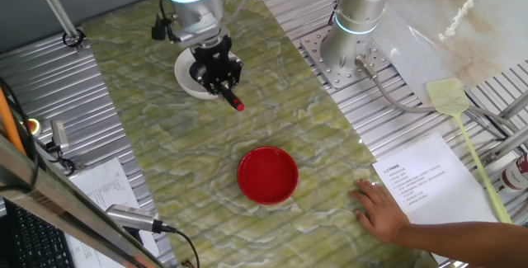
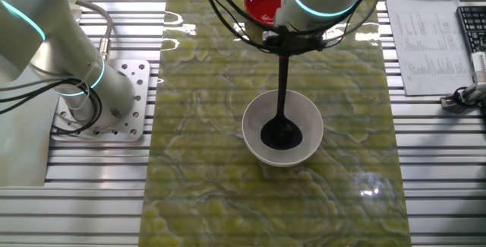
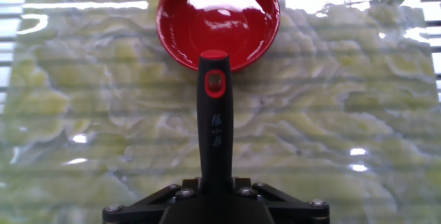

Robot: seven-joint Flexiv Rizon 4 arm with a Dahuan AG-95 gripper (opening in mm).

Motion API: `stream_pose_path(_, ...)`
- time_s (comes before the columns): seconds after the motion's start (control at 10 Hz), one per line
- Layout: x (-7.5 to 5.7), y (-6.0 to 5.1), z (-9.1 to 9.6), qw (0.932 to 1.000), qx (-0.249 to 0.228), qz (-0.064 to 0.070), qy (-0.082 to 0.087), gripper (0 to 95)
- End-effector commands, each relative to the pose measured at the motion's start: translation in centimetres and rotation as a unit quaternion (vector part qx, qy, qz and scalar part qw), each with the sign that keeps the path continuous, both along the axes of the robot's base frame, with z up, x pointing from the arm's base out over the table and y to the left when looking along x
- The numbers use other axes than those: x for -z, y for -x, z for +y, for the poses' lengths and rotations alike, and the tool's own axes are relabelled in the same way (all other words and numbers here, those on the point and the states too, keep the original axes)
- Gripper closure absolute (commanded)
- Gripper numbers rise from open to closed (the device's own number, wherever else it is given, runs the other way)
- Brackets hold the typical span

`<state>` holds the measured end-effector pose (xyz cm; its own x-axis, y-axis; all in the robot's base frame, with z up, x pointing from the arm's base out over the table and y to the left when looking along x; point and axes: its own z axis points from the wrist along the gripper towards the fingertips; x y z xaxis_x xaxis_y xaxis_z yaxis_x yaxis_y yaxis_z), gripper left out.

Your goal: Scoop water with a large spoon from one bowl to another

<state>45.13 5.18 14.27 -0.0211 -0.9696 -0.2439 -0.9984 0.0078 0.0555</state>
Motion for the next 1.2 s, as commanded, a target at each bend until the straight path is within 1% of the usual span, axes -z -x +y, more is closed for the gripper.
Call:
stream_pose_path(0.1,-0.2,0.4,0.0,1.0000,-0.006,0.005,0.000,95.0)
stream_pose_path(0.3,0.2,0.6,-0.2,0.9999,-0.012,0.004,0.000,95.0)
stream_pose_path(0.4,0.6,0.6,-0.4,0.9999,-0.016,0.003,0.004,95.0)
stream_pose_path(0.6,1.3,0.4,-0.6,0.9997,-0.022,0.000,-0.004,95.0)
stream_pose_path(0.7,1.3,0.4,-0.6,0.9997,-0.024,-0.001,-0.007,95.0)
stream_pose_path(0.9,1.2,0.3,-0.6,0.9991,-0.038,-0.010,-0.012,95.0)
stream_pose_path(1.0,1.1,0.2,-0.5,0.9985,-0.047,-0.021,-0.019,95.0)
stream_pose_path(1.1,1.0,0.2,-0.5,0.9980,-0.050,-0.029,-0.026,95.0)
stream_pose_path(1.2,0.7,0.1,-0.4,0.9972,-0.052,-0.037,-0.039,95.0)
